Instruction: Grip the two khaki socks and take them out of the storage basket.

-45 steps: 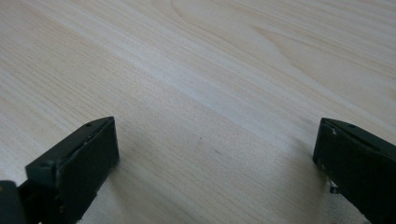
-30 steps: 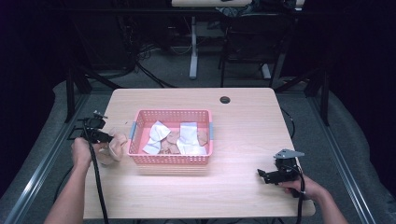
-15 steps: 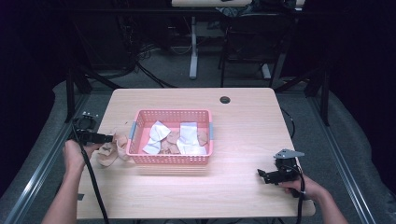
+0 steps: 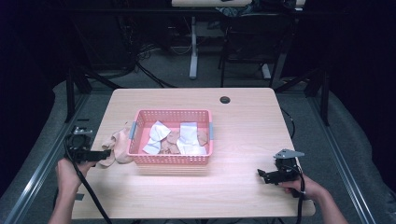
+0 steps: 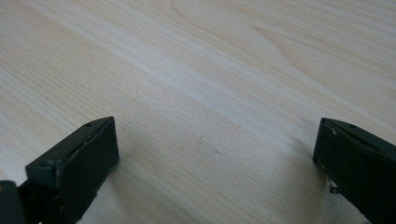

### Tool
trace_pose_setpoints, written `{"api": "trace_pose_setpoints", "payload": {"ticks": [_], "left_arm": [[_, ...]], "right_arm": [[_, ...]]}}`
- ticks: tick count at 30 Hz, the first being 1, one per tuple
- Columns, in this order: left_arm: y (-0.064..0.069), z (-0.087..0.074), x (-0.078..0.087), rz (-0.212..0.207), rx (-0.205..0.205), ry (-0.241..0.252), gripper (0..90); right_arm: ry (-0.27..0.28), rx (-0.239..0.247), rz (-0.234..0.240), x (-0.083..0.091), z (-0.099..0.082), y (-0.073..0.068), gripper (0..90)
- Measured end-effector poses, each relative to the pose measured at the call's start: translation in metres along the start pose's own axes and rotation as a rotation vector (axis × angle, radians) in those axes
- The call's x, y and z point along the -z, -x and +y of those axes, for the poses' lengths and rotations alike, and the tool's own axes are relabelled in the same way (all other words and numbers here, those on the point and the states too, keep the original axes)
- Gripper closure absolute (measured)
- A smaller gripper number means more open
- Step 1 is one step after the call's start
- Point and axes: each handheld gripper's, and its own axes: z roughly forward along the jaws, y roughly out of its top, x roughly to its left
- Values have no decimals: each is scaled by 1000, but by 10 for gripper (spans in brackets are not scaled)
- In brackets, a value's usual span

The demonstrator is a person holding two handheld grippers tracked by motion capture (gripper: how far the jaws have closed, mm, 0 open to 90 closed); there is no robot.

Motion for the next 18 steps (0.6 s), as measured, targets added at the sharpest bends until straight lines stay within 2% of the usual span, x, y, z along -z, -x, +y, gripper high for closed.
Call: {"api": "trace_pose_setpoints", "payload": {"ticks": [5, 8, 15, 18], "left_arm": [[9, -22, -2, 1, 0, -17, 80], [13, -29, -5, 7, -19, -40, 30], [21, -47, -6, 30, -11, -8, 0], [20, -53, -7, 30, 11, 16, 0]], "right_arm": [[-1, 1, -2, 0, 0, 0, 0], [0, 0, 1, 0, 0, 0, 0], [-2, 2, -3, 0, 0, 0, 0], [-1, 1, -2, 0, 0, 0, 0]]}}
